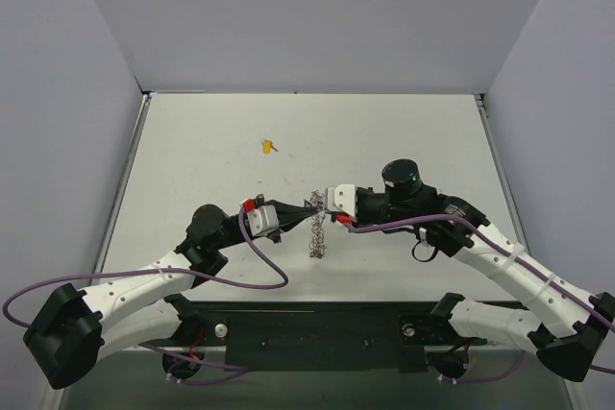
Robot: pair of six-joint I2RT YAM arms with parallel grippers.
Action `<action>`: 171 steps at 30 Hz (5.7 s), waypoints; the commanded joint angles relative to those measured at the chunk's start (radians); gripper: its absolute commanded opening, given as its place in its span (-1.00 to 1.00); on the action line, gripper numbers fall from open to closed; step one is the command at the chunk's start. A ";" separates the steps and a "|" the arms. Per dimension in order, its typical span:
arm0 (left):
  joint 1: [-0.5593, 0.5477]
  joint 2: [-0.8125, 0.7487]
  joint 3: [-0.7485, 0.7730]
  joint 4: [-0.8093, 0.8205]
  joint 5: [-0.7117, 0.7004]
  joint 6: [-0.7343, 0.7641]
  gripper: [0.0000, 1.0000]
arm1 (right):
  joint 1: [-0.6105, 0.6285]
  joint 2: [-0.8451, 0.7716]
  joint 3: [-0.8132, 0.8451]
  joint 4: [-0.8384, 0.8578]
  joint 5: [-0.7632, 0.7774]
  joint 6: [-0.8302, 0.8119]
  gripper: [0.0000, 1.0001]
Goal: Put the keys on the keyring
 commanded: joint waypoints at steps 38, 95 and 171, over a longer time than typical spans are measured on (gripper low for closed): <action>-0.025 -0.012 0.078 -0.115 0.010 0.069 -1.00 | 0.064 0.015 0.017 0.015 -0.004 -0.021 -1.00; -0.023 -0.037 0.055 -0.056 0.023 0.045 -1.00 | 0.040 0.013 0.011 0.001 0.036 -0.001 -1.00; 0.009 -0.029 0.082 -0.061 -0.012 -0.070 -1.00 | 0.071 0.004 0.003 -0.083 0.059 -0.098 -1.00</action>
